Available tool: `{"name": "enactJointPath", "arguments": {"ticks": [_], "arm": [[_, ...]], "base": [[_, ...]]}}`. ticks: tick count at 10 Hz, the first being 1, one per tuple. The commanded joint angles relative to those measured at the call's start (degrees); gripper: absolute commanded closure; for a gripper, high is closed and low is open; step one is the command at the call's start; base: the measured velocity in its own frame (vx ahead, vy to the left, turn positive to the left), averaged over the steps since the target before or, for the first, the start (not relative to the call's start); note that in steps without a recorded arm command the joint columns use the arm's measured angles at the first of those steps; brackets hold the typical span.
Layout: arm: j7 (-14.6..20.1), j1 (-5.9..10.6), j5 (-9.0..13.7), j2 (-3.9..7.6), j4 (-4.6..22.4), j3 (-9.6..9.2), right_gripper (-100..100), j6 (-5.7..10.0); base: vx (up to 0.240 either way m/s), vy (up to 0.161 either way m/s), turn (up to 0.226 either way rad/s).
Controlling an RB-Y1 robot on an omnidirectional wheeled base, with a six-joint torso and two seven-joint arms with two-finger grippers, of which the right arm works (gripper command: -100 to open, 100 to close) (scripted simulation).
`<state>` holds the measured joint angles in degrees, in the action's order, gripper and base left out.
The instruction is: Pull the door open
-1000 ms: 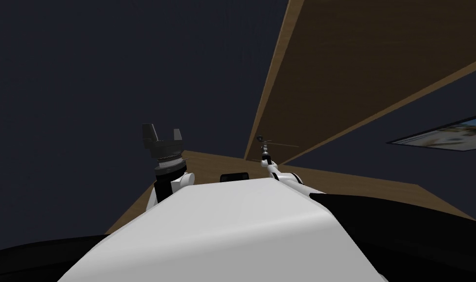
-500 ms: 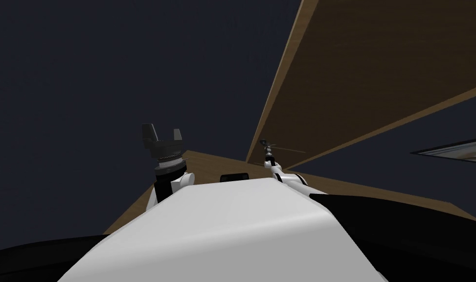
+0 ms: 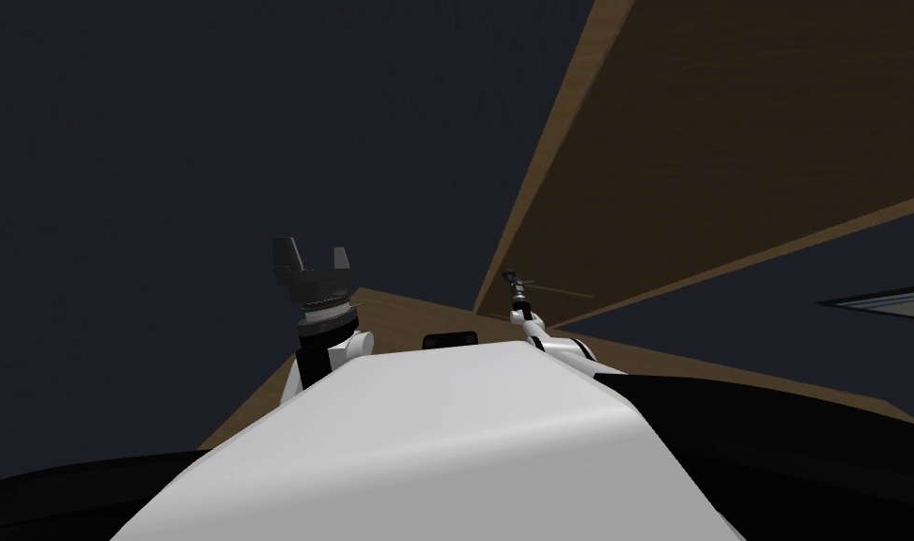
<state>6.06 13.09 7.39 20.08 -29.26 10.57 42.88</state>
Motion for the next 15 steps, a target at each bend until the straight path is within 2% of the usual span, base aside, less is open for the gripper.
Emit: {"name": "enactJointPath", "arguments": {"ticks": [1, 5, 15], "arm": [[-0.06, 0.03, -0.01, -0.03, 0.09, -0.01, 100, 0.07], [-0.06, 0.03, -0.01, -0.03, 0.09, -0.01, 100, 0.07], [7.47, 0.52, -6.43, 1.73, 1.76, -3.88, 100, 3.14]], "base": [[-0.032, 0.003, -0.012], [-0.006, -0.001, 0.003], [-0.199, -0.06, 0.092]]}}
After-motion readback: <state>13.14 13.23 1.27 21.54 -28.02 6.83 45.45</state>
